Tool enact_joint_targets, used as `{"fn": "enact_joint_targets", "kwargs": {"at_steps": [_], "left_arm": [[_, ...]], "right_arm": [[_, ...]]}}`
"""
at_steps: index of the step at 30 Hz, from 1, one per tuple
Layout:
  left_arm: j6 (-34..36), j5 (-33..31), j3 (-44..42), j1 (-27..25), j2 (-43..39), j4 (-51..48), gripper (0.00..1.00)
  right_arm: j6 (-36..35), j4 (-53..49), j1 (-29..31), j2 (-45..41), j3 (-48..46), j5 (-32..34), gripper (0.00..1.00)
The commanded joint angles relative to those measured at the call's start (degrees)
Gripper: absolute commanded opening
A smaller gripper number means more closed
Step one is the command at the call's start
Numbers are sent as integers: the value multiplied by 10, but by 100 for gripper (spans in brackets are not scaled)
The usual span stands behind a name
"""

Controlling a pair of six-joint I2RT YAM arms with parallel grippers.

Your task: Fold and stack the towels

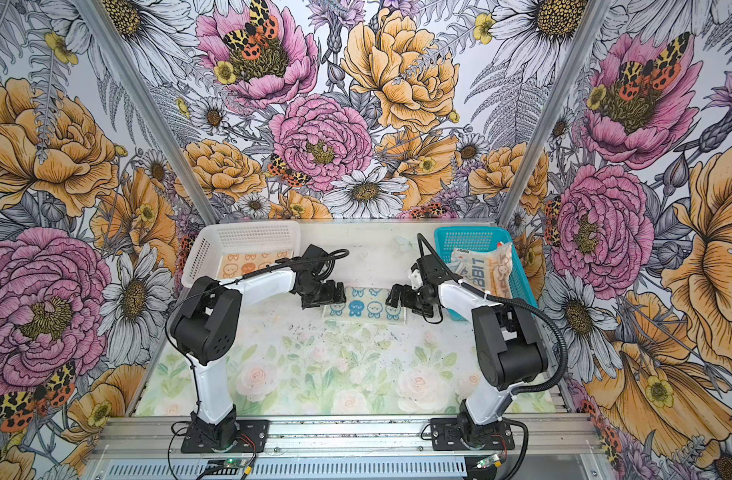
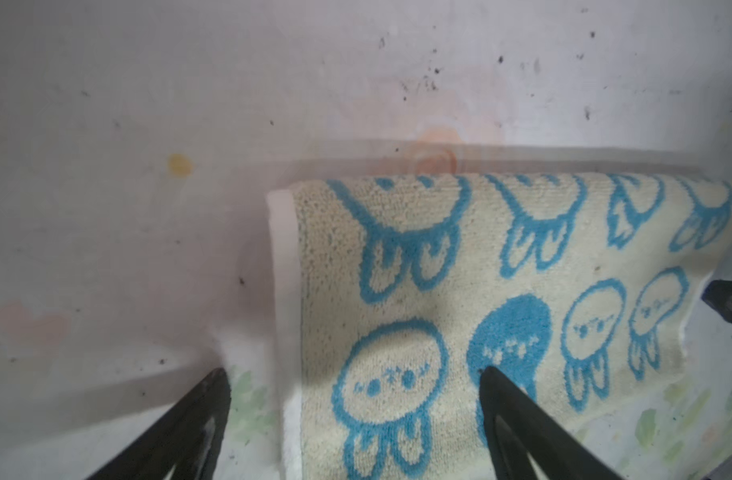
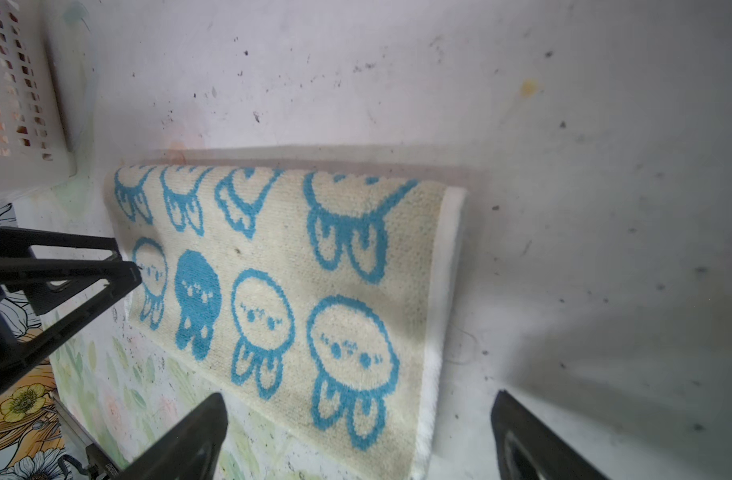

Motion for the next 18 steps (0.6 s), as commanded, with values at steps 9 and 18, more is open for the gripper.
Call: {"fn": "enact_joint_targets", "kwargs": {"at_steps": [9, 18], "left_arm": [[23, -46, 40, -26, 59, -65, 57], [26, -66, 52, -37, 88, -84, 19]], "right_arm": [[13, 35, 15, 25, -12, -1, 99], [24, 56, 21, 32, -14, -12, 99]]}}
